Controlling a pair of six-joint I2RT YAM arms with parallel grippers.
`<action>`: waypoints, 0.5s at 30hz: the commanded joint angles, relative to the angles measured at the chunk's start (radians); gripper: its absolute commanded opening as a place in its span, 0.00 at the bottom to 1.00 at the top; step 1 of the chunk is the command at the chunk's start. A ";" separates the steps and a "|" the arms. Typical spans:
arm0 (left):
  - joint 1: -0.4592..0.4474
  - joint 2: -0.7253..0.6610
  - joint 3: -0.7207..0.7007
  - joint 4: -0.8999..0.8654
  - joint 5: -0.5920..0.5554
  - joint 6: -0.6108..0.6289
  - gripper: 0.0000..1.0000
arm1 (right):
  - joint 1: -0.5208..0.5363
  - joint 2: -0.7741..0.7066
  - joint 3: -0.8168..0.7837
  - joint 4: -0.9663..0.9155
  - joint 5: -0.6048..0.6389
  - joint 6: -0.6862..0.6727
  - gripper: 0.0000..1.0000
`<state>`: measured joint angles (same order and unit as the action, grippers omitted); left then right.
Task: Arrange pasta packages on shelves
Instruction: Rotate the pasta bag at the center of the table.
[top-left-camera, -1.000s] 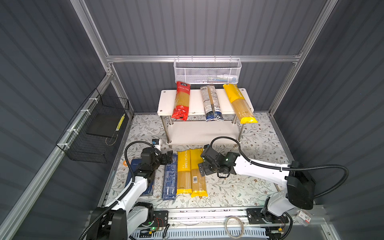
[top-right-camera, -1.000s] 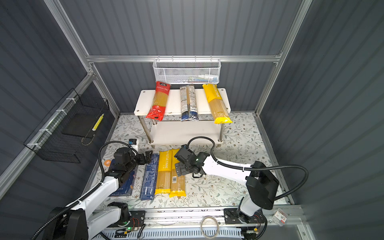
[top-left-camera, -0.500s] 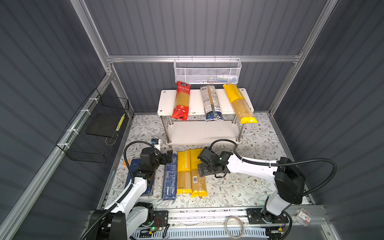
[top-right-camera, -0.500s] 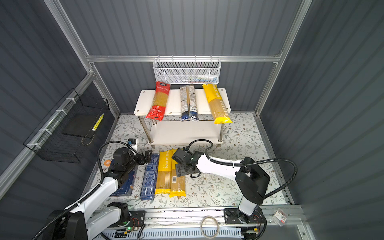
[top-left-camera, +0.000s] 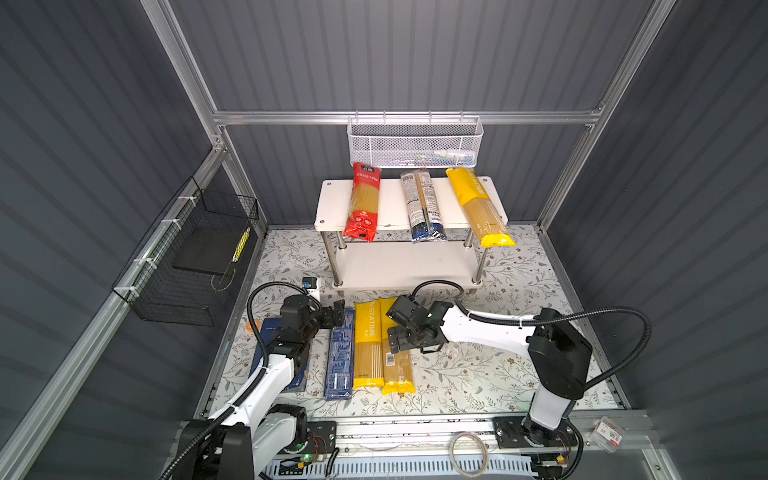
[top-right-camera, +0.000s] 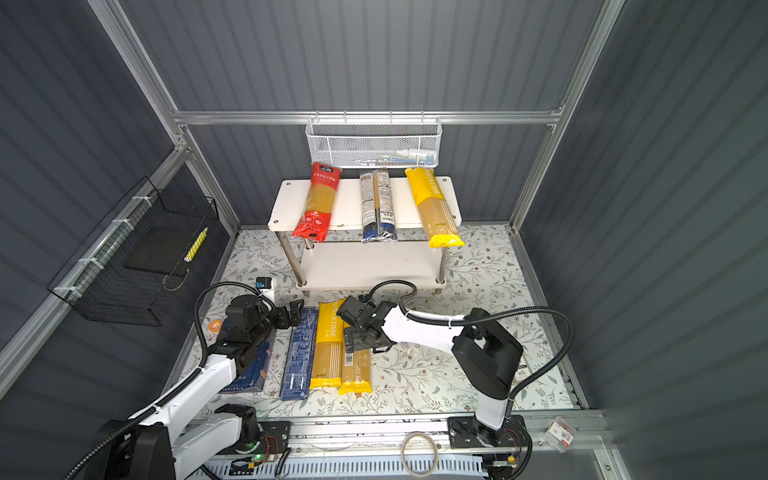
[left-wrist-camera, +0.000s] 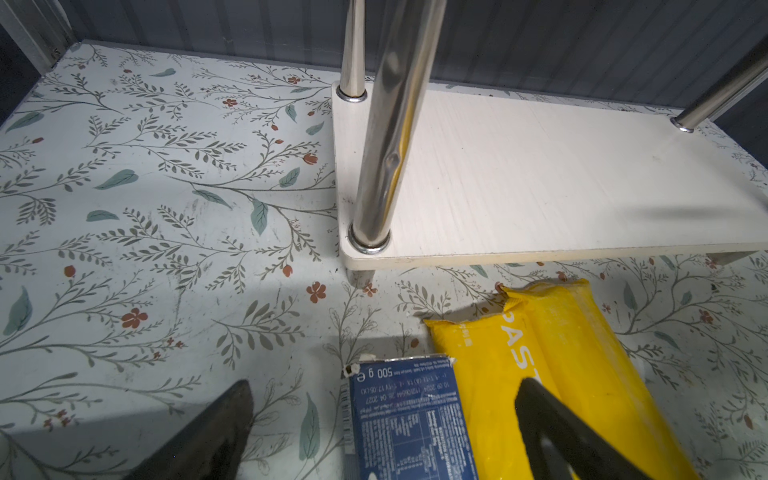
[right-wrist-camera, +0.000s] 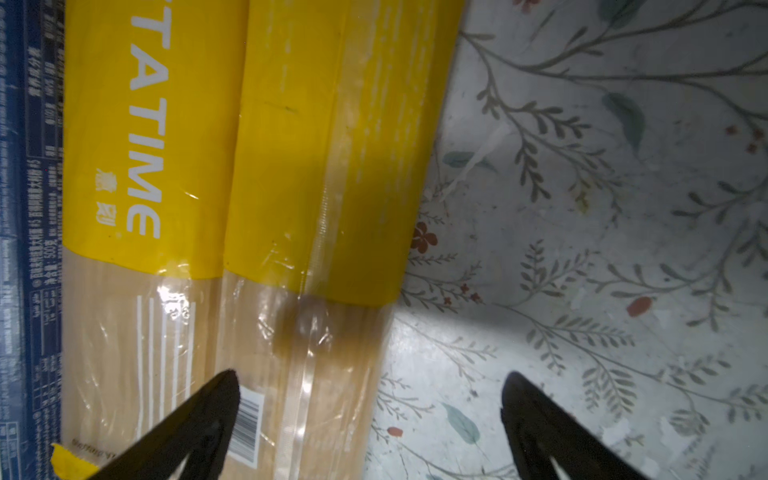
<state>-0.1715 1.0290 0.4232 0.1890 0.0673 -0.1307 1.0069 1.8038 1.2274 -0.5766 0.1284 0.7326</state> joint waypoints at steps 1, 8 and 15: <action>-0.008 -0.020 -0.015 0.020 -0.001 0.011 0.99 | 0.007 0.022 0.026 -0.022 -0.013 -0.035 0.99; -0.008 -0.008 -0.008 0.018 0.001 0.011 0.99 | 0.007 0.110 0.108 -0.032 -0.075 -0.059 0.99; -0.008 -0.013 -0.012 0.019 0.001 0.011 0.99 | 0.006 0.147 0.101 -0.040 -0.091 -0.052 0.99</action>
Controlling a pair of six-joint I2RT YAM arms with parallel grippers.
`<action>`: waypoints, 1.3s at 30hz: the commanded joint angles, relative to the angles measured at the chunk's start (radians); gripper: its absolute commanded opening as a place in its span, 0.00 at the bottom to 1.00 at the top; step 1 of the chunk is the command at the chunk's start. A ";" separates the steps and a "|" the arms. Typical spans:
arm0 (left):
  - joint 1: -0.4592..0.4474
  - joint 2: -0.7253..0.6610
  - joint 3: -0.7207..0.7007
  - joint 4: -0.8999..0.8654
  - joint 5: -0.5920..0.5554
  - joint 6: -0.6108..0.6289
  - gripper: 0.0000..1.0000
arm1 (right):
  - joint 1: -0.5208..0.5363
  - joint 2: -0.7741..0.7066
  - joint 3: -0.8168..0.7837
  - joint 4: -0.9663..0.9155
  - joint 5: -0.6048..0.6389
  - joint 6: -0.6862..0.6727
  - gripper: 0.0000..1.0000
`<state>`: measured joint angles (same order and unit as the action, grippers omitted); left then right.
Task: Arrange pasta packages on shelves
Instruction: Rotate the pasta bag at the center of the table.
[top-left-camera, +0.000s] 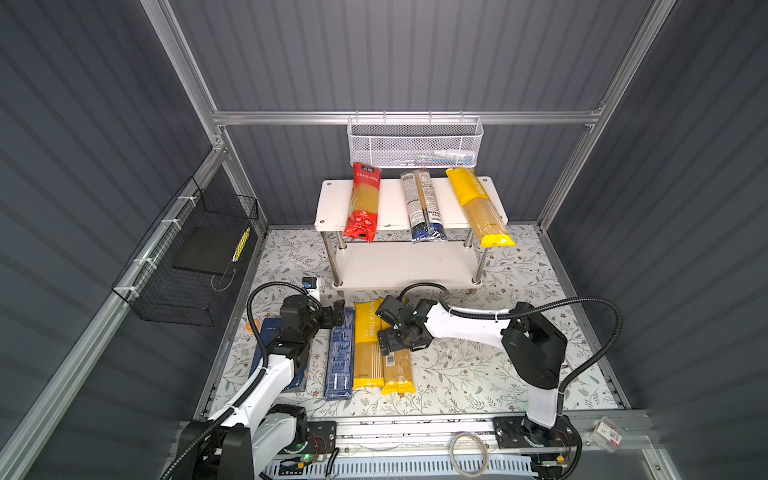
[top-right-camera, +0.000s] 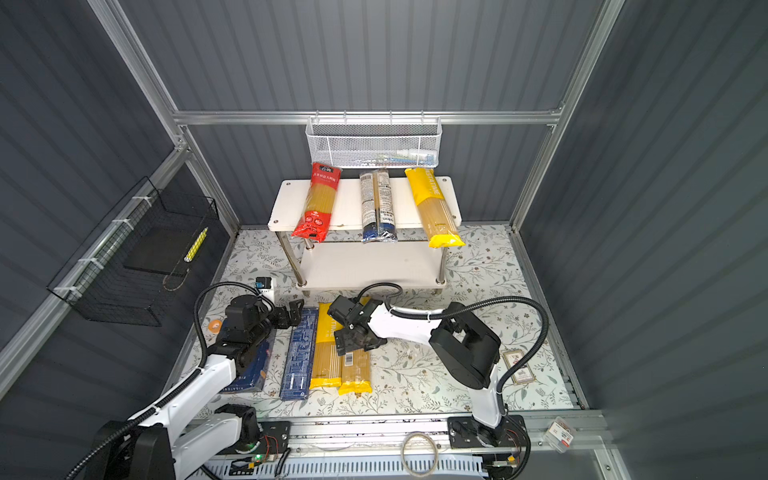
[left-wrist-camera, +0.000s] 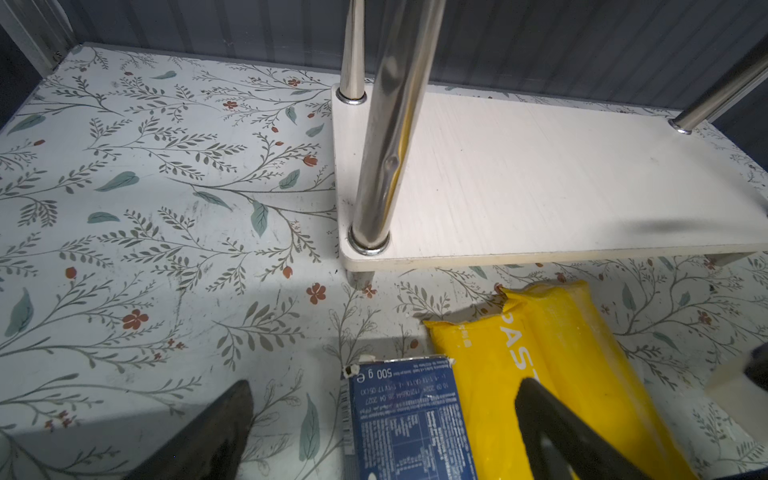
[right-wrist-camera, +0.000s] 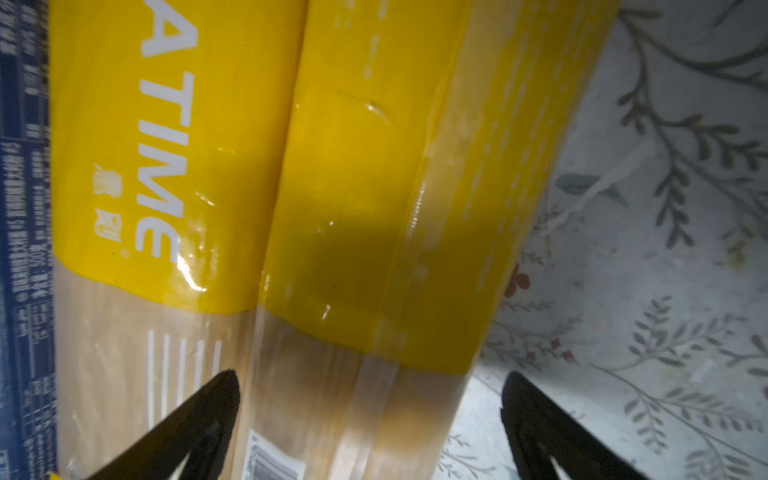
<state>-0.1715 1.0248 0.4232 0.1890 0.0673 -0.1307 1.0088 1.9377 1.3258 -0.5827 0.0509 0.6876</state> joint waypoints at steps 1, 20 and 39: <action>-0.008 -0.012 -0.012 0.019 0.000 0.012 0.99 | 0.004 0.014 0.001 -0.035 -0.018 -0.008 0.99; -0.008 -0.034 -0.025 0.024 -0.001 0.011 0.99 | -0.017 -0.020 -0.102 -0.170 0.105 0.029 0.99; -0.008 -0.019 -0.017 0.023 0.000 0.011 0.99 | -0.022 -0.060 -0.151 -0.049 0.054 -0.208 0.99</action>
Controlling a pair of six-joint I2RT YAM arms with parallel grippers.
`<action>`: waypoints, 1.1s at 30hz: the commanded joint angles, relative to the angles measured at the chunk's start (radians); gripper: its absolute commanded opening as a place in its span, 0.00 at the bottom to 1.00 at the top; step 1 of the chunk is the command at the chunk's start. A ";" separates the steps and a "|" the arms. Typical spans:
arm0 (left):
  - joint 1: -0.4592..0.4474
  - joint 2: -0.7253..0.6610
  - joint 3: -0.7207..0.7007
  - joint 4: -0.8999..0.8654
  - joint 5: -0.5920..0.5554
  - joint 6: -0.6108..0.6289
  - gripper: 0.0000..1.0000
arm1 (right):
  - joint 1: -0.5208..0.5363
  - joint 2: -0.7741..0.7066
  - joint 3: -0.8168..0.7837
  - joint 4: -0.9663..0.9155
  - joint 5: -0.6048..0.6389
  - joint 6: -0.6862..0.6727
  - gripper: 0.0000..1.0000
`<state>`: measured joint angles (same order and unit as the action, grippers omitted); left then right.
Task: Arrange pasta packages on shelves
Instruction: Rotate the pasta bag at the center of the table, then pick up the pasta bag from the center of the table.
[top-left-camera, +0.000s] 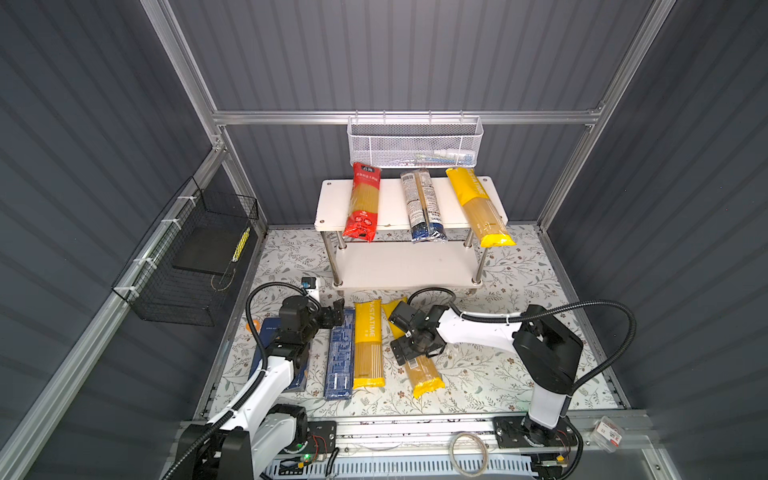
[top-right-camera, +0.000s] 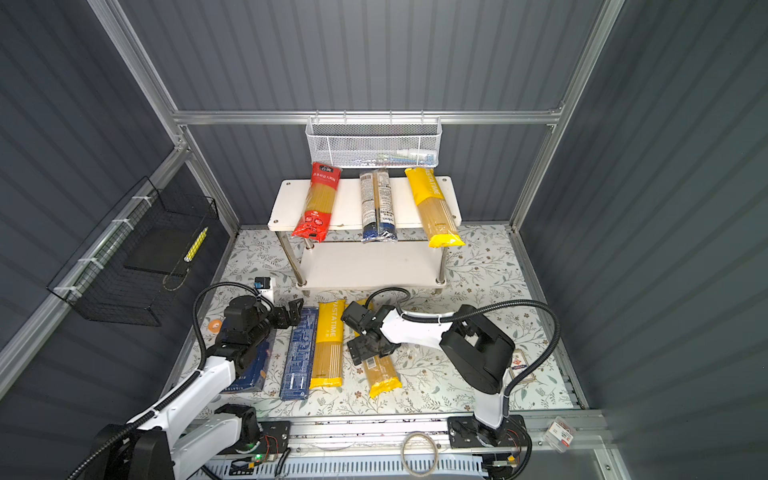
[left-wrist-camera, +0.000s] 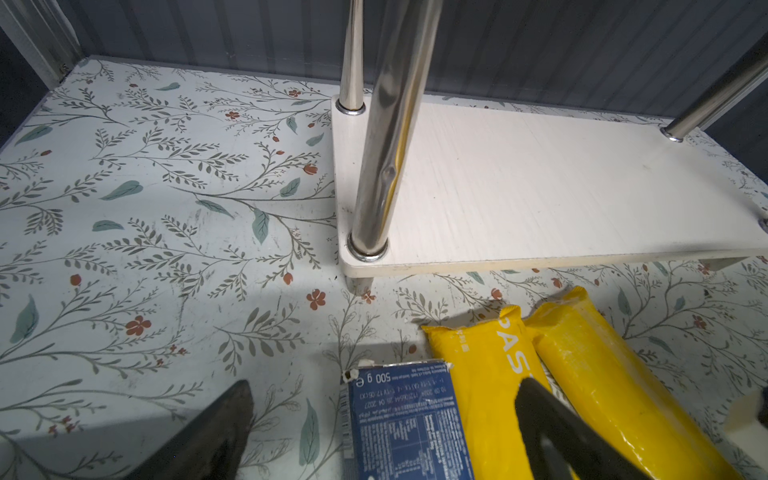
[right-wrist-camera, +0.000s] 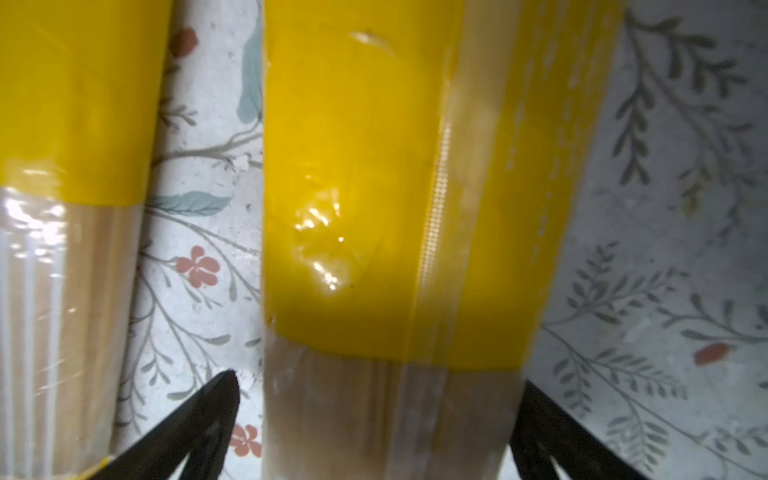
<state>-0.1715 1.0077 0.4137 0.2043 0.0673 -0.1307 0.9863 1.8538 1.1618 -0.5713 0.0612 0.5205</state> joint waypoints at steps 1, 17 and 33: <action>-0.008 0.000 -0.007 0.007 0.000 0.011 0.99 | 0.001 0.029 0.015 -0.074 0.053 -0.046 0.99; -0.008 -0.008 -0.012 0.009 0.000 0.011 0.99 | 0.005 -0.029 -0.128 0.083 -0.026 0.033 0.99; -0.008 -0.009 -0.012 0.009 0.000 0.011 0.99 | 0.020 -0.034 -0.173 0.083 0.029 0.064 0.78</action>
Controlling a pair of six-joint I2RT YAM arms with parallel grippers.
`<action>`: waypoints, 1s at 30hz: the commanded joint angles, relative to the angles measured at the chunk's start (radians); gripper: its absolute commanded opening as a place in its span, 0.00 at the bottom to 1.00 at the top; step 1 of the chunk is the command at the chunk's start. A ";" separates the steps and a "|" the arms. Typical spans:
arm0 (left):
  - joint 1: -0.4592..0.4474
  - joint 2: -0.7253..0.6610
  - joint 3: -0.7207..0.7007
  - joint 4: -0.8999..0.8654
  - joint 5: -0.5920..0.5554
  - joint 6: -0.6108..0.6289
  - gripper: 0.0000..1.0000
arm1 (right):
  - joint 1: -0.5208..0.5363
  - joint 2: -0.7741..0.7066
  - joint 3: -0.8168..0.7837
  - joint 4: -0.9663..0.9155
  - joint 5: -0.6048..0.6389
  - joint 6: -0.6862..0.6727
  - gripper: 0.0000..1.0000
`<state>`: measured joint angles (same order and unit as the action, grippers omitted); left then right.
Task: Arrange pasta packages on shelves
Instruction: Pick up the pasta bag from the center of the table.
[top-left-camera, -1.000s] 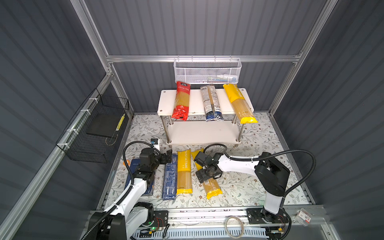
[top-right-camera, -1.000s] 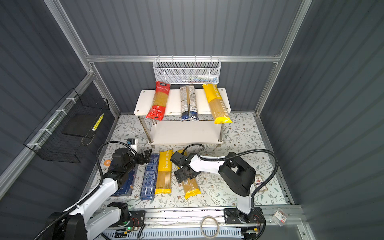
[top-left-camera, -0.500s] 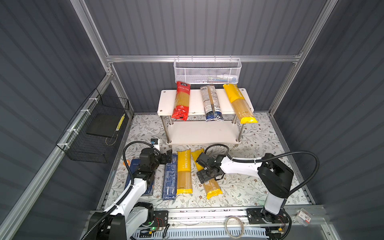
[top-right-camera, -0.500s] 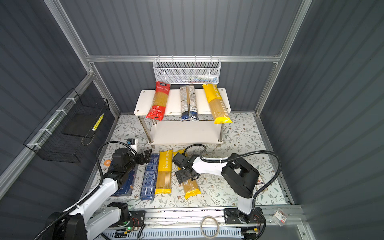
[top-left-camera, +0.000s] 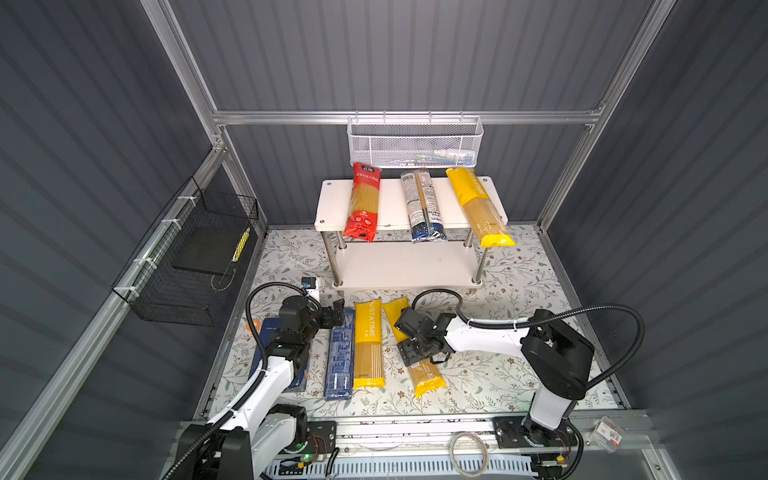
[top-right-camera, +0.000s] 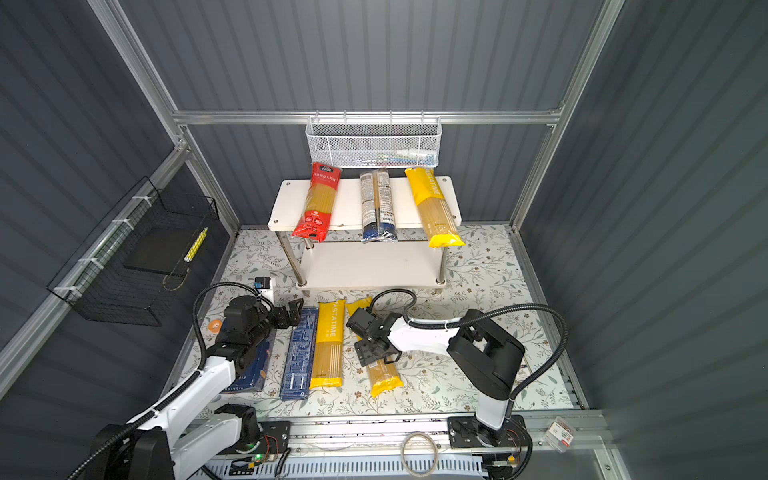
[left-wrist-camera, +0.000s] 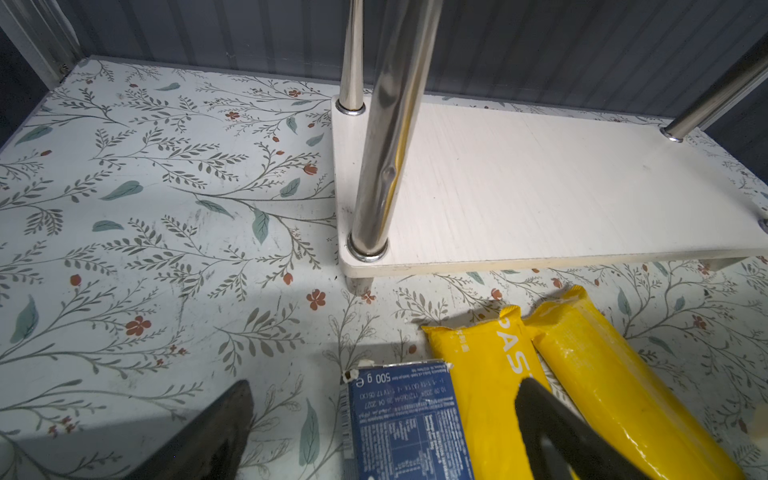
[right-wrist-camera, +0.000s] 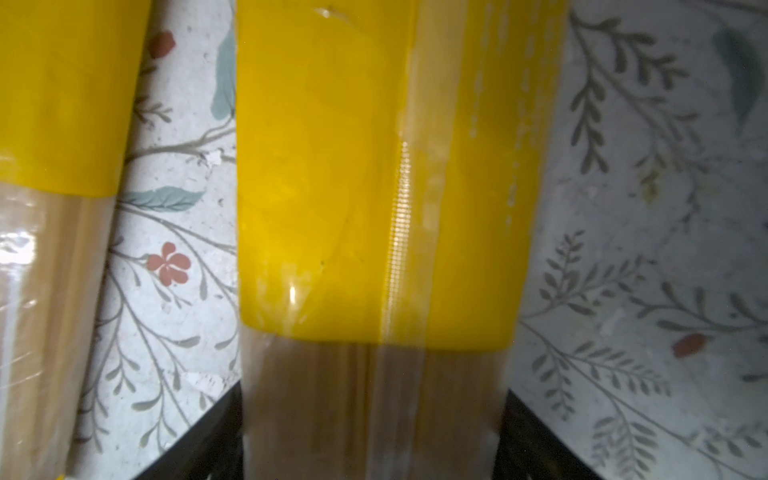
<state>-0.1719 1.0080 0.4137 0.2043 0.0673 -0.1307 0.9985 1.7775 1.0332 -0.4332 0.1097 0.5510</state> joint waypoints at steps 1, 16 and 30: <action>-0.008 -0.009 -0.012 0.009 0.000 0.011 0.99 | 0.008 0.032 -0.049 -0.051 -0.018 0.038 0.75; -0.009 -0.008 -0.013 0.009 0.000 0.011 0.99 | 0.008 -0.086 -0.103 -0.015 0.012 0.075 0.45; -0.008 -0.005 -0.009 0.007 0.000 0.011 0.99 | 0.002 -0.277 -0.200 0.082 0.076 0.135 0.30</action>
<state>-0.1719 1.0077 0.4137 0.2043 0.0673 -0.1310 1.0012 1.5555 0.8429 -0.3889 0.1352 0.6655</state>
